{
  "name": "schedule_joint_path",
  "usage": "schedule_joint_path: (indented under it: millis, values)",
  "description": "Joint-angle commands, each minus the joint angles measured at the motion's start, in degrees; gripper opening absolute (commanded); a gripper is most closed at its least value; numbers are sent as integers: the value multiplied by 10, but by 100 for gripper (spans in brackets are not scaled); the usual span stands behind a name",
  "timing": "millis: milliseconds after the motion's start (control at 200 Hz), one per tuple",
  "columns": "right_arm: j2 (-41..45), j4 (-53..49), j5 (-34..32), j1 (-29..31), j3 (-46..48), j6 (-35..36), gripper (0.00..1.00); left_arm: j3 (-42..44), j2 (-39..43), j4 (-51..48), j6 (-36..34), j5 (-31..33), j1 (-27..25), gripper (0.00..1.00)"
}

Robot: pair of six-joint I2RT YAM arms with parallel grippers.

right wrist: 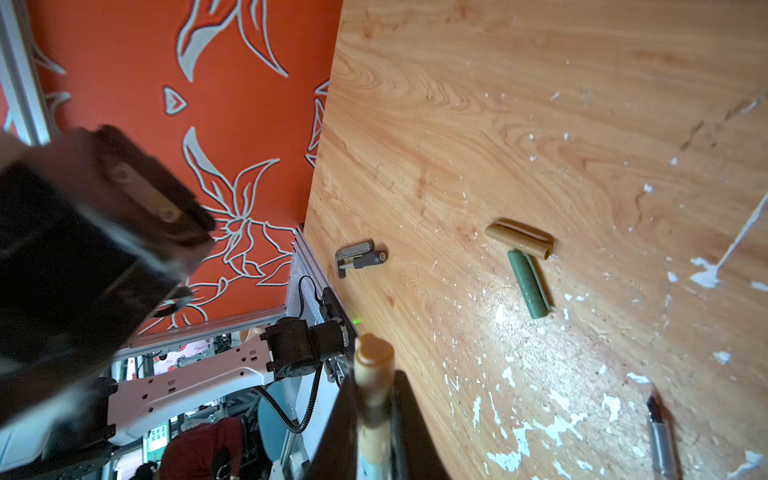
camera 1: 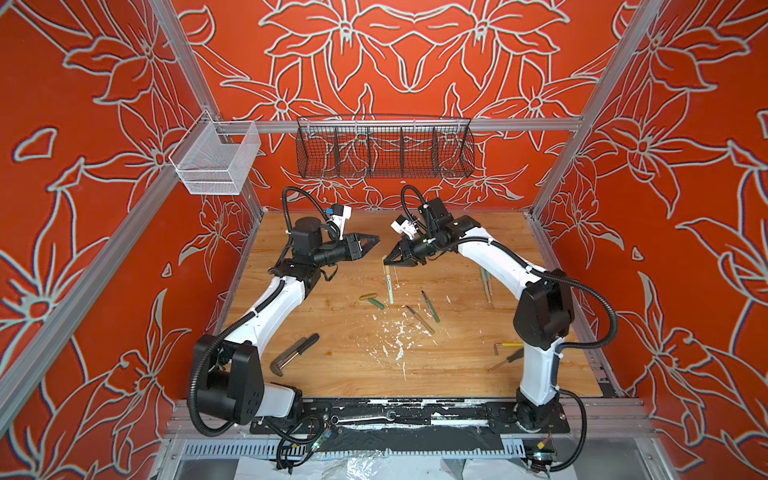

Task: Insert the pens into the pen caps
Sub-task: 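Open the left gripper off the pen while the right gripper carries the capped pen away, then lower the capped pen beside the other pens and open the right gripper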

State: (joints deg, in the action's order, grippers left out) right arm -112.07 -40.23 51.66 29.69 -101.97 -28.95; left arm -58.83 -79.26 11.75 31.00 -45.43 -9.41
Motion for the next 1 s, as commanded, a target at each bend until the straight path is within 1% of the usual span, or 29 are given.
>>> schedule_joint_path:
  millis: [0,100,145,175,215,240,330,400,585,791,901,996]
  values:
    - [3,-7,6,-10,7,-12,0,-4,21,0,-13,-6,-3,53]
    - [9,-20,-6,-24,21,5,0,15,51,-29,-24,5,-3,69]
    - [7,-43,-23,-34,23,26,0,25,67,-46,-28,14,-3,79]
    - [4,-67,-41,-41,20,45,0,30,77,-57,-31,19,-3,89]
    - [-5,-104,-83,-50,12,75,0,34,89,-74,-37,23,-3,99]
    - [-11,-127,-111,-56,7,96,0,37,96,-86,-40,24,-3,97]
    - [-37,-190,-217,-81,-8,154,0,42,117,-132,-51,28,-3,97]
    - [-58,-203,-270,-104,-15,178,0,42,132,-175,-56,45,-3,97]
    - [-104,-241,-364,-155,-53,226,0,39,155,-262,-63,78,-2,97]
    - [-157,-282,-475,-191,-103,266,0,56,172,-261,-42,88,-3,97]
    - [-182,-294,-516,-202,-119,279,0,44,160,-284,-34,84,-2,97]
    - [-197,-302,-544,-213,-126,276,0,29,143,-310,-31,84,-3,97]
